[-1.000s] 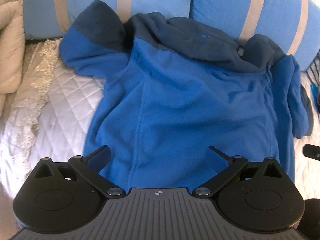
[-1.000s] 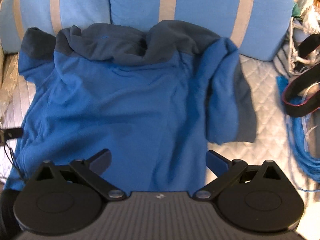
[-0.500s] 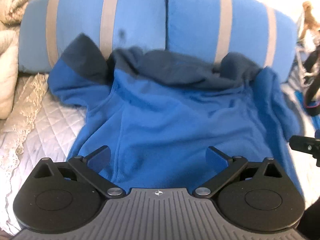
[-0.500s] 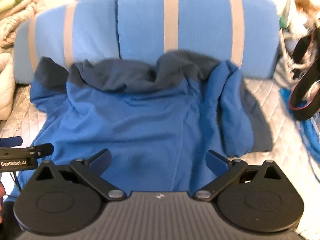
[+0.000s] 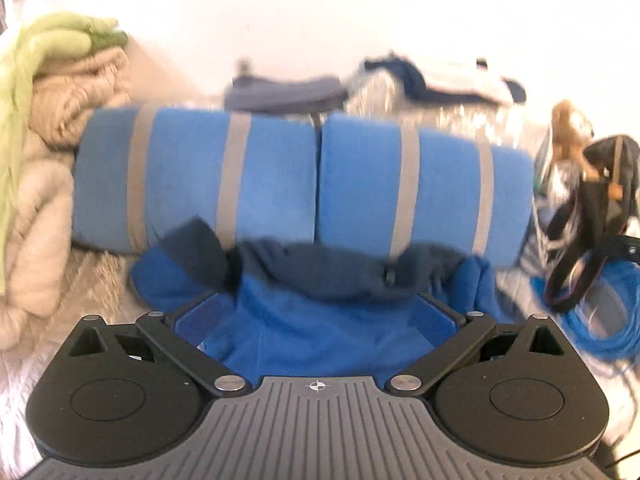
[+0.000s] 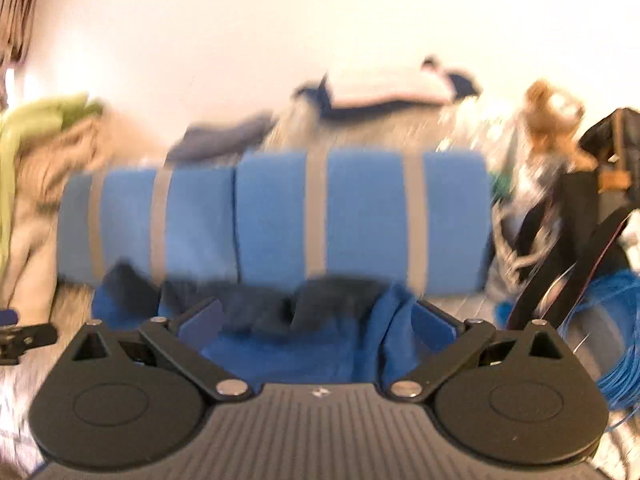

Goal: Fold clothes

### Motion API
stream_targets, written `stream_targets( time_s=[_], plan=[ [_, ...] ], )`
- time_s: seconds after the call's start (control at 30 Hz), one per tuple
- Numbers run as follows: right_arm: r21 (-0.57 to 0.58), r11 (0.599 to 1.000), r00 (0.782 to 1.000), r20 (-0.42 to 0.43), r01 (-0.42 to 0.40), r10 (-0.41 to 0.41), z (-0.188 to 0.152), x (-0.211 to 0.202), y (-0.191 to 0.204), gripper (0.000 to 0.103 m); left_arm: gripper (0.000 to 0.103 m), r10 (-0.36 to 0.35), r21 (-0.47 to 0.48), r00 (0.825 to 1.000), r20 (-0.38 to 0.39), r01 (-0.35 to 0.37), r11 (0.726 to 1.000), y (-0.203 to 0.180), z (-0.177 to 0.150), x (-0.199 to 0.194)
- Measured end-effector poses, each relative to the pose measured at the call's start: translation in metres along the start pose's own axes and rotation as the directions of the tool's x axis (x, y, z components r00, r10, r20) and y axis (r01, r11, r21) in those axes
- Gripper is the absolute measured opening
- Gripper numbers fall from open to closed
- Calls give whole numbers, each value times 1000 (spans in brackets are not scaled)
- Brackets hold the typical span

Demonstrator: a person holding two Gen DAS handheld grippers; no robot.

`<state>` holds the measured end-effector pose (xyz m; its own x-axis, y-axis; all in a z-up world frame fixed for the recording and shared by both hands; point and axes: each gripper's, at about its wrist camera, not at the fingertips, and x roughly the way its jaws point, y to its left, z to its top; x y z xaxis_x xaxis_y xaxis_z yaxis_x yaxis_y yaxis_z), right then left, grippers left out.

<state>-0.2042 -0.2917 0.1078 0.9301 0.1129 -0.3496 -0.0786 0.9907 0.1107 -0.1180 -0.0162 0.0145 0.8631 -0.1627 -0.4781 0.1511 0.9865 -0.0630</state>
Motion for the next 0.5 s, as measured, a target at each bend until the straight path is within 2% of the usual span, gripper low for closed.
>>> stream_targets(
  time_s=[0.1,0.17,0.3,0.33,0.5],
  plan=[
    [40,999,997,79,-18,15,61,-36,-14,103,103,4,11,997,73,-5,1000,3,26,-39],
    [23,1000,988,151,10,-13,85,-61,-5,103,103,24,23,992,124,-27,999,6,45,-68],
    [-30,999,976,218,33,-25,162,-110,-21,103,103,52,27,976,213,-59,998,18,79,-140],
    [-37,999,969,247,33,-23,178,-136,-19,103,103,53,28,971,231,-61,998,22,86,-157],
    [-84,996,938,347,34,-3,221,-226,-27,103,103,70,54,936,344,-94,994,35,107,-227]
  ],
)
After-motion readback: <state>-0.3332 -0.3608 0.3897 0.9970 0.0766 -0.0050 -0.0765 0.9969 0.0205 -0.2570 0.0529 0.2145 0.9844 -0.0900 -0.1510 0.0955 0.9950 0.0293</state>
